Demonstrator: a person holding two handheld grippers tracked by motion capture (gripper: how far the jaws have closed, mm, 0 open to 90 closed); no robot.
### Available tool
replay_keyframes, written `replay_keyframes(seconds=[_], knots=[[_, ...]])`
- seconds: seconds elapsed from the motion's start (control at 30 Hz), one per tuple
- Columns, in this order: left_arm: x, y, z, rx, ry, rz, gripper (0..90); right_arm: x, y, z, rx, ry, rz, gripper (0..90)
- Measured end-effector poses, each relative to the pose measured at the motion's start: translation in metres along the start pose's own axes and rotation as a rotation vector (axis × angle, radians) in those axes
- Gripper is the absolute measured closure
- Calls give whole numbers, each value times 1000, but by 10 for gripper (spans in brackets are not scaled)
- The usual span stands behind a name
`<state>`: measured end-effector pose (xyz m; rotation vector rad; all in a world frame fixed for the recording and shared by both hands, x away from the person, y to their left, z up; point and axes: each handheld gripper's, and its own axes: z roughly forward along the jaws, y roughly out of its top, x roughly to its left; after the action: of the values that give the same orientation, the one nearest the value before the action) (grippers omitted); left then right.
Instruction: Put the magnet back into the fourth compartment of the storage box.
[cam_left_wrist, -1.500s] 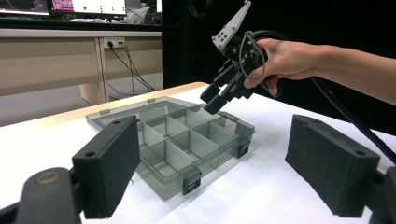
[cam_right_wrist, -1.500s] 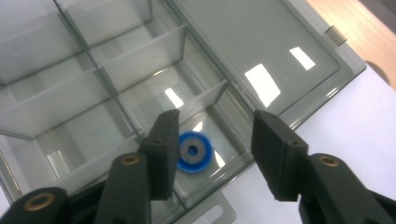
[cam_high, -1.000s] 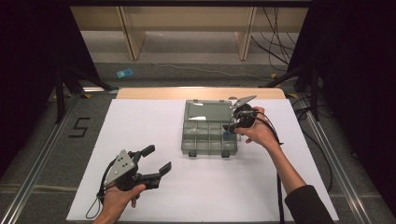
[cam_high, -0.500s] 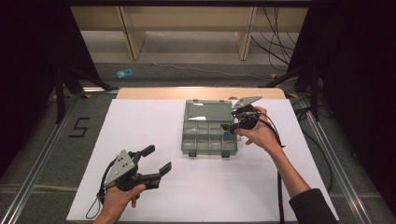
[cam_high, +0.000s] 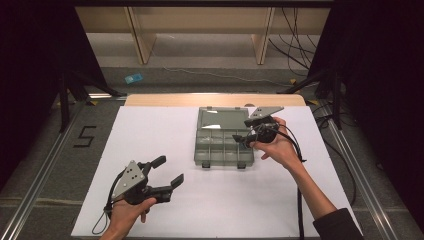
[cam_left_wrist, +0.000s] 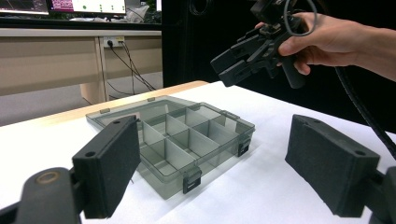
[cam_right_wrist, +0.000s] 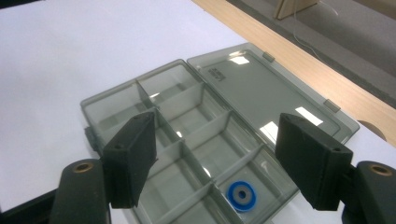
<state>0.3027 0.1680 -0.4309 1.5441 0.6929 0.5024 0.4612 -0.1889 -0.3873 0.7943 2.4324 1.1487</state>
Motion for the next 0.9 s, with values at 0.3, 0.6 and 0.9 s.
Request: replay_keyframes(seconds=[0.3,0.6,0.9], knots=[[0,0,0,-2,1,3,169,12,-2,-3,-27,17,-6,295],[0,0,0,2,0,5,169,21,-4,-6,-48,39,8,290],[0,0,0,2,-1,4,169,26,-10,-6,-65,48,14,283]])
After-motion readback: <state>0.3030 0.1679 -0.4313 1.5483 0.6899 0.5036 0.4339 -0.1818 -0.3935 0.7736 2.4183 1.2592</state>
